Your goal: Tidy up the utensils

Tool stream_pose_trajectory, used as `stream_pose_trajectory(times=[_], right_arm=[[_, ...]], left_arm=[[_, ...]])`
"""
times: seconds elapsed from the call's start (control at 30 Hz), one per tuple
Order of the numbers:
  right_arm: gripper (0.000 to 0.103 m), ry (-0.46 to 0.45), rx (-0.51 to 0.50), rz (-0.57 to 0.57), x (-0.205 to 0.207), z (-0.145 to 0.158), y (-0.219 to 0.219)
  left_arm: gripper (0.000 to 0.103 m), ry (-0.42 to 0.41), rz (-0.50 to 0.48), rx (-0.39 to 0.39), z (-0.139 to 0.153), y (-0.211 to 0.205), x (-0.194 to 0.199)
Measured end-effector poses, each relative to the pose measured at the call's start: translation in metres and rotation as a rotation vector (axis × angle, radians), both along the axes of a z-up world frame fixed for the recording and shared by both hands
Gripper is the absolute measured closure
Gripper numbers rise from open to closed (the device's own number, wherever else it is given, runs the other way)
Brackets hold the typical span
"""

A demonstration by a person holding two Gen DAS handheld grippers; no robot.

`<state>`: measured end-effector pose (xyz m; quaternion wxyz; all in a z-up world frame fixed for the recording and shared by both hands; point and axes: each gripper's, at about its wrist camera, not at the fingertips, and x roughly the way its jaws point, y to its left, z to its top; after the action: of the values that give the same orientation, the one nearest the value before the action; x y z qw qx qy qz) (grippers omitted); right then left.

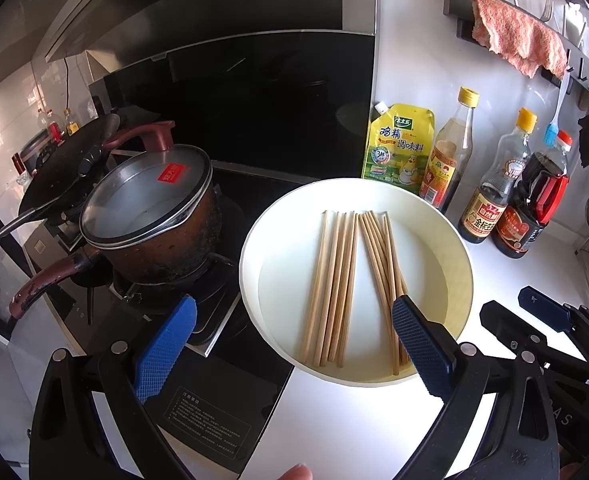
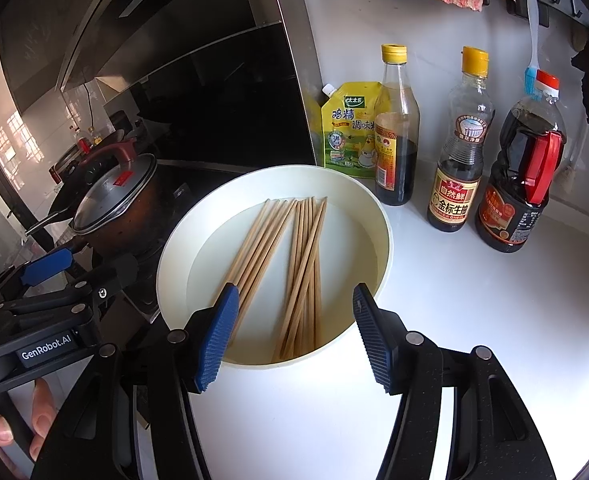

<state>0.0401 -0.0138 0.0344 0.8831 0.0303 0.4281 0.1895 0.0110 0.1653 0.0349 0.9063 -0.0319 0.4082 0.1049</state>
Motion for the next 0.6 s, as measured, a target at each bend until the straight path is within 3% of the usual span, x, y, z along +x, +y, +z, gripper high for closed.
stream_pose_trajectory(times=[0.6], right_arm=[[0.046,-0.005,-0.004,0.007,-0.0060,0.0008,0.0029]], left_arm=[[0.007,0.000,0.000,-0.001,0.0008,0.0007,-0.0075]])
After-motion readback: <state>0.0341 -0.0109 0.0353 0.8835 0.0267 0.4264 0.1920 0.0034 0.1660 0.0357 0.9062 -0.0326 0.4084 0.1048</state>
